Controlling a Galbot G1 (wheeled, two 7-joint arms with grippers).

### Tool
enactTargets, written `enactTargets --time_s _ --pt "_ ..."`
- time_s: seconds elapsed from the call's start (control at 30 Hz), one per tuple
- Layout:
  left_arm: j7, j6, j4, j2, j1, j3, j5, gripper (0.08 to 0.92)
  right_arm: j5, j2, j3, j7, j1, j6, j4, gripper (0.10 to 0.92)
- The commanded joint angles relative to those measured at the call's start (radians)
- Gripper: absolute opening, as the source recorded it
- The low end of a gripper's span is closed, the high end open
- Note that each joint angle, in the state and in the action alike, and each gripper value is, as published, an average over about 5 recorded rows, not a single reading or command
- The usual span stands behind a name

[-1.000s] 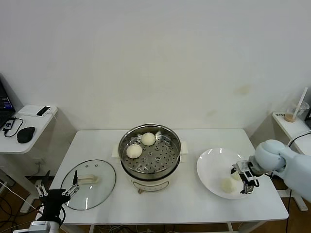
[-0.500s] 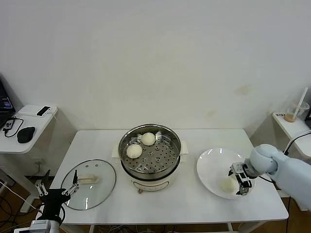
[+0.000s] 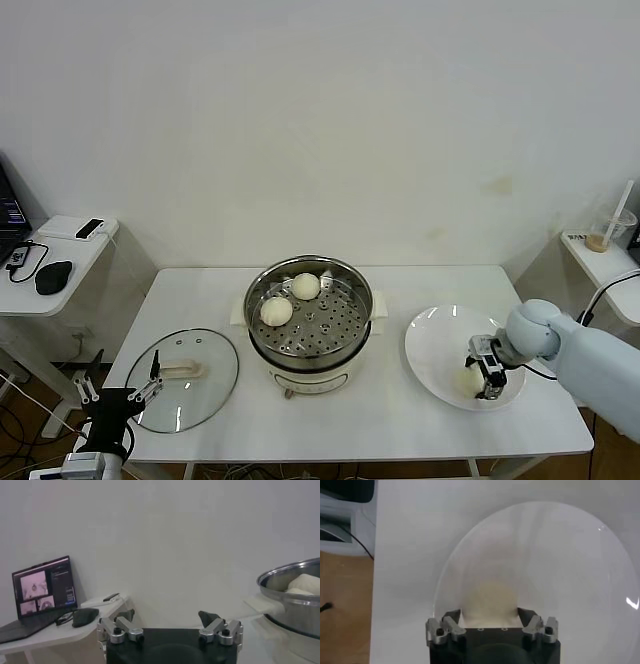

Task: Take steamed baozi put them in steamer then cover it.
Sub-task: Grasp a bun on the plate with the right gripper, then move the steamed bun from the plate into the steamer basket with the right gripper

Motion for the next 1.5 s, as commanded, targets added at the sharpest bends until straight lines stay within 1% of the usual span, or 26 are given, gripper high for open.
enactTargets --time_s 0.03,0.27,0.63,0.83,1.0,1.27,1.5 --pt "0.0 0.0 -0.002 0.0 0.0 0.001 0.001 0.823 0.003 0.009 0.003 -0.01 0.005 -0.003 -0.011 0.666" --pt "0.0 -0.001 -0.008 0.0 0.002 -0.001 -0.002 0.823 0.008 0.001 0.005 -0.032 0.034 -0.001 -0.004 0.608" --pt "0.0 -0.003 -0.012 0.002 0.001 -0.003 -0.008 0.823 0.102 -0.053 -0.05 -0.06 0.247 -0.003 0.043 0.6" --pt "-0.001 -0.002 -0.019 0.007 0.002 -0.006 -0.019 0.823 0.167 -0.037 -0.092 -0.072 0.425 -0.007 0.041 0.595" --pt "0.0 -0.002 -0.024 0.008 0.003 -0.009 -0.021 0.823 0.219 0.042 -0.186 -0.072 0.582 -0.023 0.036 0.595" --pt "0.0 -0.002 -0.022 0.014 0.004 -0.026 -0.032 0.823 0.322 0.25 -0.358 -0.043 0.812 -0.046 0.027 0.602" --pt "0.0 -0.002 -0.026 0.005 0.006 -0.035 -0.034 0.823 0.395 0.405 -0.464 0.007 0.883 -0.041 0.022 0.602"
